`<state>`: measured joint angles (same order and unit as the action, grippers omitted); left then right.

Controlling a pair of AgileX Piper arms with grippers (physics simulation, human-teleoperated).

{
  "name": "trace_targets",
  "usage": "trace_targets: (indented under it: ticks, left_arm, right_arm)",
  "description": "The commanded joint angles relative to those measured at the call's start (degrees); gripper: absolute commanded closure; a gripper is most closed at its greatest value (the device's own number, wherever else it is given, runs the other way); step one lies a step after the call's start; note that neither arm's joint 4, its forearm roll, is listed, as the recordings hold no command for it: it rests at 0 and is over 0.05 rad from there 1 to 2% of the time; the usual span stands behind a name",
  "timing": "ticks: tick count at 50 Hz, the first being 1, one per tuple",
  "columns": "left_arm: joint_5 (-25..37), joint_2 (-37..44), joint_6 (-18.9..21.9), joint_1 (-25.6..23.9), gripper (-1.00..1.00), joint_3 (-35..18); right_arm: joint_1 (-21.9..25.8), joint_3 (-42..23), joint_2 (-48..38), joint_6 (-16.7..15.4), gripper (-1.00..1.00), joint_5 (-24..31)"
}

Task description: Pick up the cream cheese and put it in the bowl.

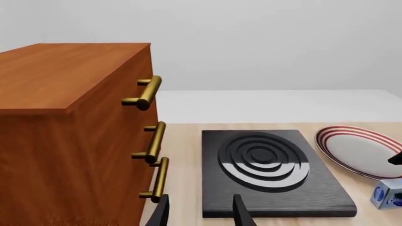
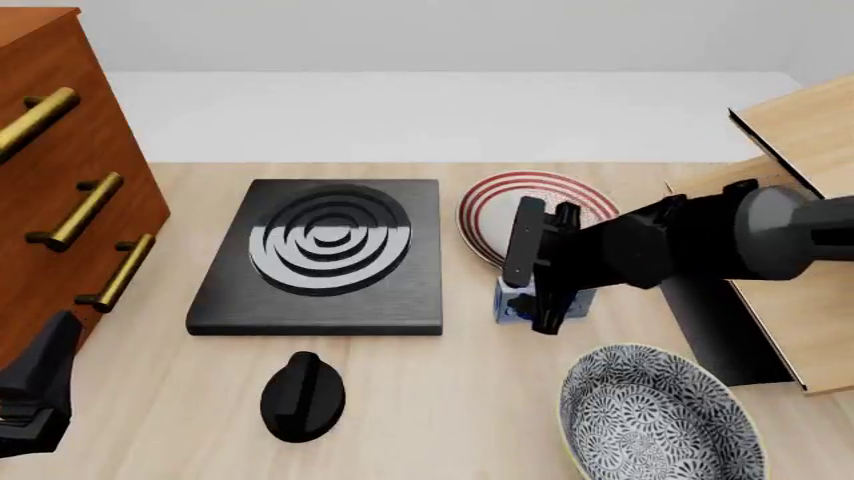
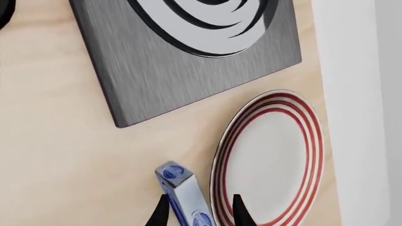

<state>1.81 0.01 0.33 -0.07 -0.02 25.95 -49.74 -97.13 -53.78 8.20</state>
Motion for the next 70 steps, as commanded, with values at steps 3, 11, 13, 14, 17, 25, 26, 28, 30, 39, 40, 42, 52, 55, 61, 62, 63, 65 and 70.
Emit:
trace_targets:
  ticks: [3,11,13,14,17,25,26,28,30,39,40,42,52,55,61,62,63,65,70]
  left_arm:
    - [0.1,0.0,0.0,0.6,-1.00,0.0]
    - [0.2,0.0,0.1,0.8,-1.00,0.0]
    - [0.1,0.0,0.0,0.9,-1.00,0.0]
    - [0.0,0.0,0.0,0.9,-1.00,0.0]
    - [-0.1,0.0,0.1,1.0,-1.00,0.0]
    - [-0.1,0.0,0.1,1.0,-1.00,0.0]
    - [-0.1,0.0,0.2,1.1,-1.00,0.0]
    - [0.0,0.0,0.2,1.1,-1.00,0.0]
    - [0.0,0.0,0.2,1.1,-1.00,0.0]
    - [-0.1,0.0,0.2,1.1,-1.00,0.0]
    - [-0.1,0.0,0.2,1.1,-1.00,0.0]
    - [-0.1,0.0,0.2,1.1,-1.00,0.0]
    - [-0.2,0.0,0.3,1.4,-1.00,0.0]
    - [-0.2,0.0,0.4,1.4,-1.00,0.0]
    - [-0.3,0.0,0.4,1.4,-1.00,0.0]
    - [-0.4,0.0,0.5,1.3,-1.00,0.0]
    - [-0.4,0.0,0.5,1.3,-1.00,0.0]
    - [-0.4,0.0,0.6,1.2,-1.00,0.0]
    - [-0.6,0.0,0.4,1.1,-1.00,0.0]
  right_arm:
    - [1.0,-0.8,-3.1,0.9,-1.00,-1.1]
    - [1.0,-0.4,-4.3,1.1,-1.00,-2.2]
    - [1.1,-0.4,-4.4,1.5,-1.00,-2.2]
    - [1.0,-0.2,-4.5,1.3,-1.00,-2.5]
    - [1.0,0.0,-4.8,1.5,-1.00,-2.7]
    - [0.6,0.1,-6.1,1.6,-1.00,-3.6]
    - [0.7,0.3,-6.1,1.6,-1.00,-3.7]
    - [0.8,0.3,-6.2,1.7,-1.00,-3.7]
    - [0.6,0.4,-6.4,1.4,-1.00,-3.9]
    - [1.2,1.1,-5.7,1.3,1.00,-3.6]
    - [1.3,1.1,-5.7,1.4,1.00,-3.6]
    - [1.4,1.3,-5.7,1.3,1.00,-3.7]
    - [2.2,1.5,-5.6,1.3,1.00,-3.4]
    - [2.3,1.6,-5.4,1.2,1.00,-3.3]
    - [2.2,2.0,-4.5,0.8,1.00,-2.8]
    - [2.3,2.0,-4.2,0.8,1.00,-2.6]
    - [2.2,2.2,-4.0,0.7,1.00,-2.5]
    - [2.2,2.4,-3.4,0.5,1.00,-2.2]
    - [2.6,2.8,-1.5,0.3,1.00,-1.4]
